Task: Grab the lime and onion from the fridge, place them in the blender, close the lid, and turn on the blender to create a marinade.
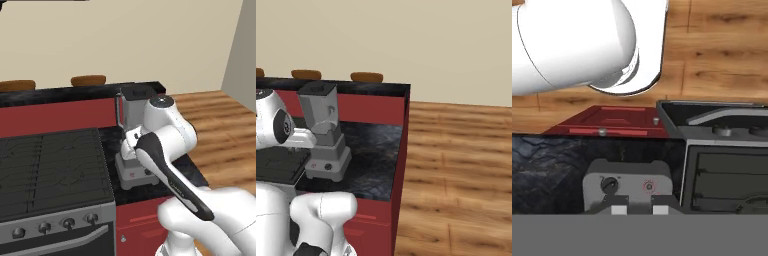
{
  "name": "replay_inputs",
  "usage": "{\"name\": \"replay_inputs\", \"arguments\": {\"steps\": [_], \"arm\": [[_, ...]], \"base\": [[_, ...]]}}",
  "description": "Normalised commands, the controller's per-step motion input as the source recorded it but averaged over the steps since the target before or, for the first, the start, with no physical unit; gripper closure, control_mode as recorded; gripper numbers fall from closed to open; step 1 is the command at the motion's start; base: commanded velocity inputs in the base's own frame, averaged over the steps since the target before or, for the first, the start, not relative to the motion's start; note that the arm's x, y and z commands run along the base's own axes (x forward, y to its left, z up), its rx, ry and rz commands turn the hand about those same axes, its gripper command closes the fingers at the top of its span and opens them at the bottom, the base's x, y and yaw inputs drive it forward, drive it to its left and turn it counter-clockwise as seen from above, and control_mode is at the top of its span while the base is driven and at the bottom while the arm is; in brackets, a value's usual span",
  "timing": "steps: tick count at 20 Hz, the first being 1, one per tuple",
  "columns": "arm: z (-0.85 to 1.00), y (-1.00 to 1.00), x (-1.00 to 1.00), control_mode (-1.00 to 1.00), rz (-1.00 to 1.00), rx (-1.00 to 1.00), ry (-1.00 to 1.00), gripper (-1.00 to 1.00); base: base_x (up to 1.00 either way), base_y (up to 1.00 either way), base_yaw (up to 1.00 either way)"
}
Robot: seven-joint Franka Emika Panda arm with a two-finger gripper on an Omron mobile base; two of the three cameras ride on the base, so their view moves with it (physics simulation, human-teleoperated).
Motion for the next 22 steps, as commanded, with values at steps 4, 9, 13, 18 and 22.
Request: {"name": "replay_inputs", "arguments": {"steps": [4,9,13,18,22], "arm": [[-0.29,0.24,0.06,-1.0,0.0,-0.09,0.06,1.0],[-0.44,0.08,0.16,-1.0,0.0,-0.08,0.01,1.0],[-0.41,0.0,0.27,-1.0,0.0,-0.02,0.0,1.0],[-0.34,0.0,0.3,-1.0,0.0,0.0,0.0,1.0],[-0.26,0.0,0.19,-1.0,0.0,-0.01,0.0,1.0]], "base": [[0.0,0.0,0.0],[0.0,0.0,0.0],[0.0,0.0,0.0],[0.0,0.0,0.0],[0.0,0.0,0.0]]}}
